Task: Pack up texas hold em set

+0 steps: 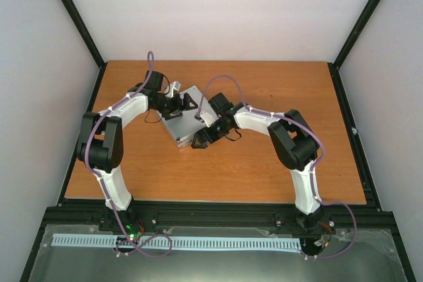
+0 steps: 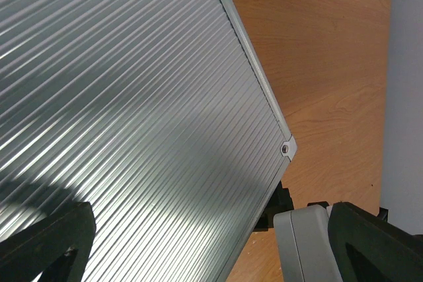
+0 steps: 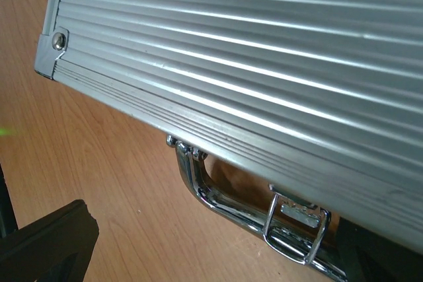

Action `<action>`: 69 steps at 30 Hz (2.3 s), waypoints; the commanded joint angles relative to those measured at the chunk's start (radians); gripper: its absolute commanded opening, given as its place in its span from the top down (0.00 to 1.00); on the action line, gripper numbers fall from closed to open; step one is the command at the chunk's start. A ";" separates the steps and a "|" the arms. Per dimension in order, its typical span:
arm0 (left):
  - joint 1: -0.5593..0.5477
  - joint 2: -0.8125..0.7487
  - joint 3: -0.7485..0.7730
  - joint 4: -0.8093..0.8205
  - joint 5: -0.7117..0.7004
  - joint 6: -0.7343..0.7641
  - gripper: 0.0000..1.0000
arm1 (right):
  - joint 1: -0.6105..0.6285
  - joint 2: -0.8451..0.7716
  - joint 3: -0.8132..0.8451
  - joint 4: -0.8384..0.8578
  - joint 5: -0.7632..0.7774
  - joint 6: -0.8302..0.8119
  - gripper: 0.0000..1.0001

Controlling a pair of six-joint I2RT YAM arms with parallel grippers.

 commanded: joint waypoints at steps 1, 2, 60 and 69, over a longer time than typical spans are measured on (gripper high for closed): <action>-0.002 0.057 -0.055 -0.061 -0.095 0.012 0.00 | 0.014 0.039 0.030 -0.015 -0.033 -0.042 0.00; -0.002 0.055 -0.057 -0.061 -0.095 0.011 0.00 | 0.013 0.043 0.032 -0.020 -0.059 -0.047 0.00; -0.002 0.080 -0.086 -0.026 -0.096 0.008 0.00 | -0.138 0.085 0.141 -0.286 -0.587 -0.204 0.00; -0.002 0.085 -0.091 -0.019 -0.092 0.010 0.00 | -0.138 -0.009 0.041 -0.216 -0.377 -0.112 0.00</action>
